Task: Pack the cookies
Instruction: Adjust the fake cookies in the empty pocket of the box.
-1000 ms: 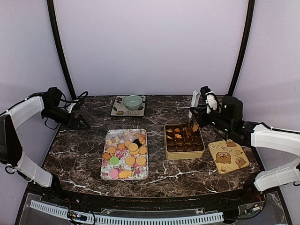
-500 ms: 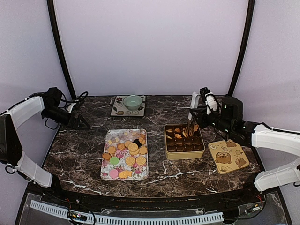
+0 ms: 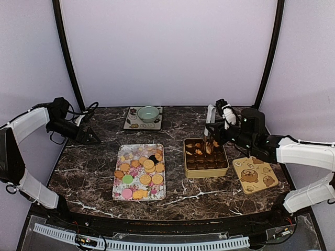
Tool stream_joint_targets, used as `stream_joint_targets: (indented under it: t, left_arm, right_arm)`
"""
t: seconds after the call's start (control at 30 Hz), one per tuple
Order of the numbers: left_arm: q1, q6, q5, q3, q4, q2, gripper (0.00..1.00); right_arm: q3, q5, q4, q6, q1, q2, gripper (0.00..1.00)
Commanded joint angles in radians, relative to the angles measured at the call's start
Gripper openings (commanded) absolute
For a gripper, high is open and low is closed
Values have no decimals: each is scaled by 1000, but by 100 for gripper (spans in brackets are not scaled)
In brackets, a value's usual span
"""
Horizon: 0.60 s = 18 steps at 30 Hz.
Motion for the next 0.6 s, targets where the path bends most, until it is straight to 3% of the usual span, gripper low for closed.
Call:
stream_joint_targets:
  t: [0.0,0.33,0.57]
  left_arm:
    - [7,12,18,10,-31,-4,97]
    - [6,17,16,10,-31,-3,97]
    - [7,14,16,13,-31,-5,97]
  right_arm:
    - [57,56,68,-21,8,26,30]
    - [83,135,5,-110,5,16,24]
    - [79,78,-14,-148,-2,-8,19]
